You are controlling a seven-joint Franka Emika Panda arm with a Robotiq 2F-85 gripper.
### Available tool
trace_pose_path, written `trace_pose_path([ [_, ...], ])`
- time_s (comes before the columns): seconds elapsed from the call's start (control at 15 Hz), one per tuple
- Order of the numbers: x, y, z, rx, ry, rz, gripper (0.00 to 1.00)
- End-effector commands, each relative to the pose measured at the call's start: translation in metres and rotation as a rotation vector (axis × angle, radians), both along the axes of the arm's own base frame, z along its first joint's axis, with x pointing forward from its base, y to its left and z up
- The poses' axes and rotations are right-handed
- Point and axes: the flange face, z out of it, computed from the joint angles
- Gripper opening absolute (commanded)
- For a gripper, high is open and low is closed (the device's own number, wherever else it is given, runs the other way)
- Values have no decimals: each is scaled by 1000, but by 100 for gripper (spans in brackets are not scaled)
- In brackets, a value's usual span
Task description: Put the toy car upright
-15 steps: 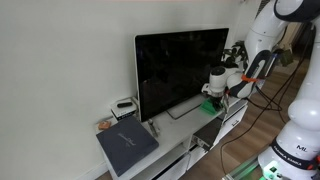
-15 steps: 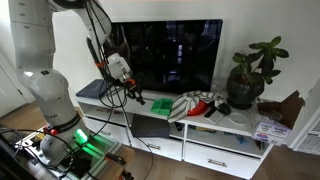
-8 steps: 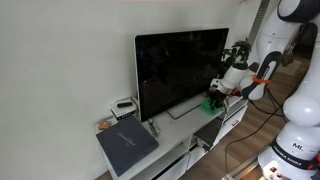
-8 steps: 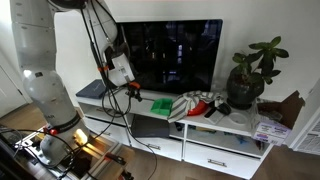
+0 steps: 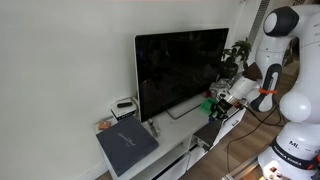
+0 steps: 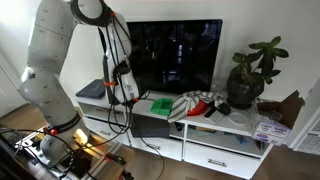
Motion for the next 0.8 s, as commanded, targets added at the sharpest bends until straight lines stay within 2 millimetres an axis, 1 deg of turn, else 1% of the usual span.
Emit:
trace_pose_path([
  [0.0,1,0,-1,2,-1,4,36],
  [0.07,3,1,-1,2,-3,6,36],
  [0.13,4,1,-1,2,-5,7,11],
  [0.2,3,8,-3,54,-9,29,11],
  [0.4,6,27,12,221,-86,72,11],
  [0.53,6,36,18,319,-112,90,11],
  [0.73,11,46,13,431,-103,98,11],
])
